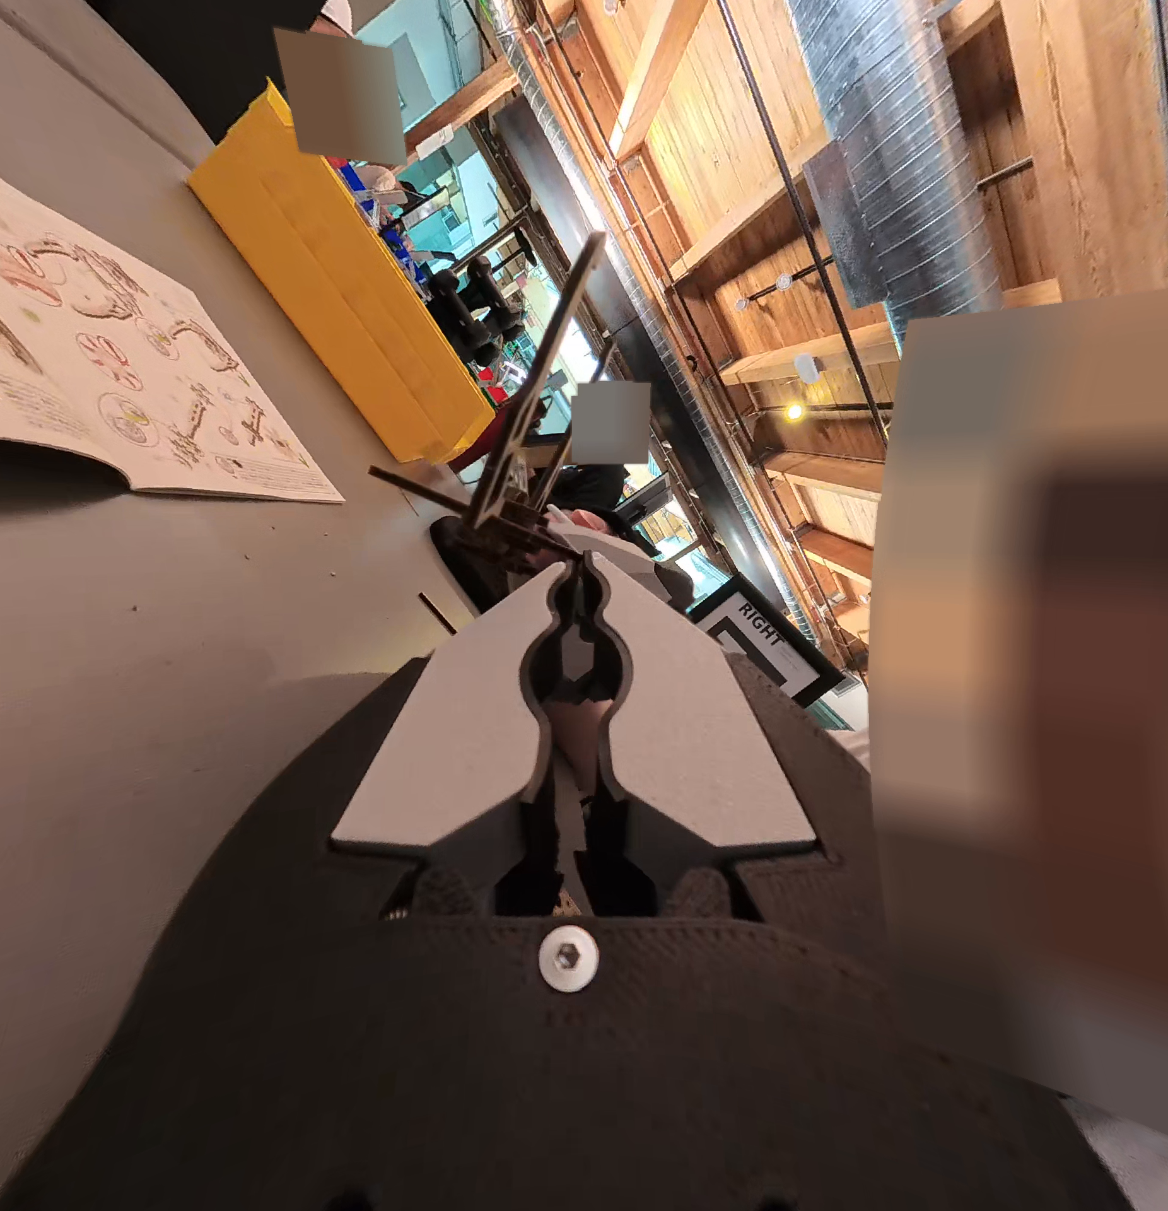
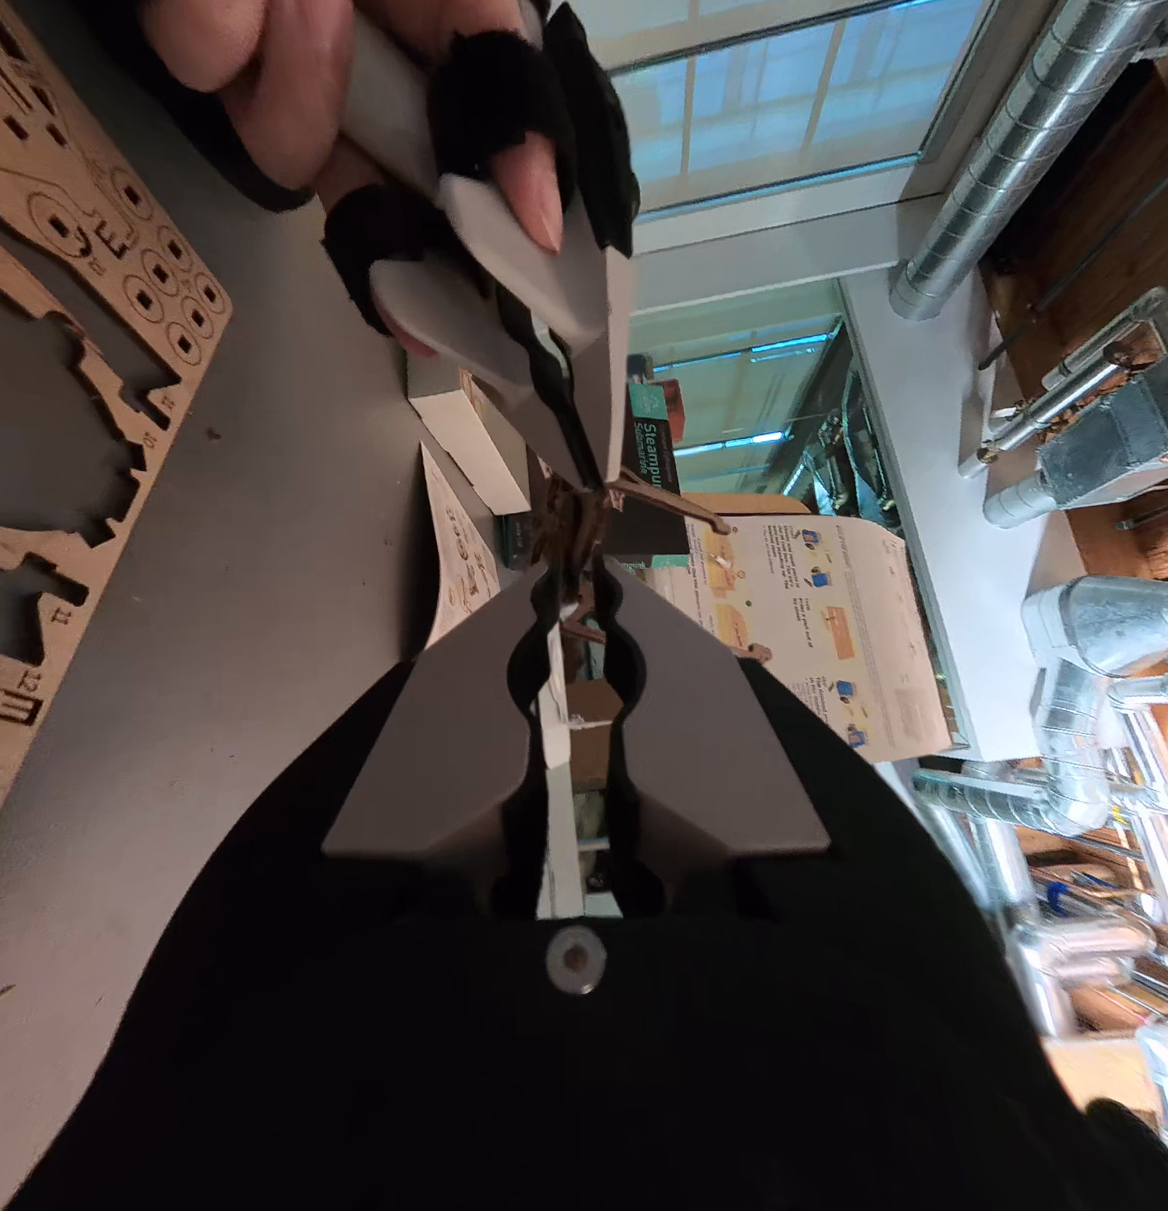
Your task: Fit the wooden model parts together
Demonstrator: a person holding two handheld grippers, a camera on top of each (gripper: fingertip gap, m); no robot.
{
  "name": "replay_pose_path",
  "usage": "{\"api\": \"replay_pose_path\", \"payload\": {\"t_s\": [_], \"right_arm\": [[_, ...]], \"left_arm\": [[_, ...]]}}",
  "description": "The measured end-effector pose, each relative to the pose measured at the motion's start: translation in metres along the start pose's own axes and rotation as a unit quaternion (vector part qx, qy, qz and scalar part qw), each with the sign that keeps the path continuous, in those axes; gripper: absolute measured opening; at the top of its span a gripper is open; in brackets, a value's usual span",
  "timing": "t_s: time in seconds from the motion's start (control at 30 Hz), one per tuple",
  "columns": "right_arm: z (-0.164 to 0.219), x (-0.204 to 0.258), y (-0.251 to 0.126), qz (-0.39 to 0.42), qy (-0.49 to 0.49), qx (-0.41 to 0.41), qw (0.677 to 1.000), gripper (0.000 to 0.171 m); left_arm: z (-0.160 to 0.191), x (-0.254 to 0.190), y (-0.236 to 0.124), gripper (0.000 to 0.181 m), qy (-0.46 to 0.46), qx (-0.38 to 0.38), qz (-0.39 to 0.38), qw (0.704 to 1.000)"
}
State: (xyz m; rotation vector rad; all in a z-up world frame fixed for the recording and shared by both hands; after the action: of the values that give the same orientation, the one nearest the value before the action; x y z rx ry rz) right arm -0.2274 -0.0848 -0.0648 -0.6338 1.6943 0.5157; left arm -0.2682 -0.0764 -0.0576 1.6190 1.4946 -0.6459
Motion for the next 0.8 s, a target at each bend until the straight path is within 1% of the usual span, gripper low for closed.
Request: {"api": "replay_pose_path", "payload": {"t_s": [0.07, 0.13, 0.17, 0.23, 0.3, 0.37, 0.43, 0.47, 0.5, 0.53, 0.63, 0.7, 0.73, 0.77, 0.8], "right_arm": [[-0.001, 0.001, -0.005, -0.02, 0.024, -0.024, 0.999, 0.007], [-0.003, 0.003, -0.012, -0.058, 0.059, -0.055, 0.995, 0.005], [-0.001, 0.001, -0.014, -0.067, 0.084, -0.066, 0.992, 0.0], [0.008, -0.009, -0.017, -0.089, 0.184, -0.071, 0.976, 0.0], [0.026, -0.015, -0.014, -0.123, 0.32, -0.049, 0.938, 0.0], [0.045, -0.013, -0.01, -0.155, 0.426, -0.013, 0.891, 0.0], [0.059, -0.003, -0.007, -0.186, 0.481, 0.026, 0.856, 0.003], [0.062, 0.001, -0.007, -0.202, 0.494, 0.039, 0.845, 0.006], [0.068, 0.001, -0.005, -0.192, 0.515, 0.056, 0.834, 0.008], [0.073, 0.003, -0.005, -0.197, 0.544, 0.067, 0.813, 0.011], [0.077, 0.016, -0.007, -0.254, 0.65, 0.082, 0.712, 0.022], [0.074, 0.021, -0.009, -0.288, 0.696, 0.075, 0.653, 0.028], [0.075, 0.025, -0.01, -0.301, 0.705, 0.083, 0.637, 0.028], [0.077, 0.029, -0.011, -0.308, 0.706, 0.093, 0.631, 0.028], [0.079, 0.032, -0.012, -0.311, 0.7, 0.104, 0.635, 0.028]], "left_arm": [[0.0, 0.003, -0.001, 0.0, -0.003, 0.0, -0.01, 1.0], [-0.001, 0.004, -0.002, 0.0, -0.011, -0.003, -0.011, 1.0], [-0.001, 0.005, -0.002, 0.0, -0.014, -0.004, -0.012, 1.0], [-0.001, 0.005, -0.002, 0.0, -0.012, -0.004, -0.015, 1.0], [0.001, 0.006, -0.002, 0.0, -0.009, 0.002, -0.022, 1.0], [0.002, 0.007, -0.001, 0.0, -0.01, 0.005, -0.026, 1.0], [0.003, 0.005, -0.001, 0.0, -0.006, 0.01, -0.022, 1.0], [0.003, 0.003, -0.001, 0.0, 0.001, 0.013, -0.024, 1.0], [0.002, 0.001, -0.001, 0.0, 0.014, 0.017, -0.027, 0.999], [0.001, 0.0, -0.002, 0.0, 0.034, 0.021, -0.037, 0.999], [-0.005, 0.007, -0.009, 0.0, 0.112, 0.038, -0.11, 0.987], [-0.007, 0.011, -0.012, 0.007, 0.145, 0.055, -0.147, 0.977], [-0.007, 0.012, -0.013, 0.011, 0.153, 0.064, -0.157, 0.974], [-0.006, 0.013, -0.013, 0.015, 0.159, 0.069, -0.162, 0.971], [-0.005, 0.014, -0.012, 0.018, 0.164, 0.074, -0.165, 0.97]]}}
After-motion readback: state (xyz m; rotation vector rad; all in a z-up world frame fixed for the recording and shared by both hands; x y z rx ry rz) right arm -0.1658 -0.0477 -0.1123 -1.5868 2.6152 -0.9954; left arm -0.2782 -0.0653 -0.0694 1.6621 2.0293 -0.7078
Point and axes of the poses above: each gripper's, where its closed fingertips meet, y out along the fingers, z out of its underside, x = y × z across the jaws, the point moved 2 cm from there along -y, back along the fingers, and after that the axes turned 2 degrees about y, right-handed, at the moved point
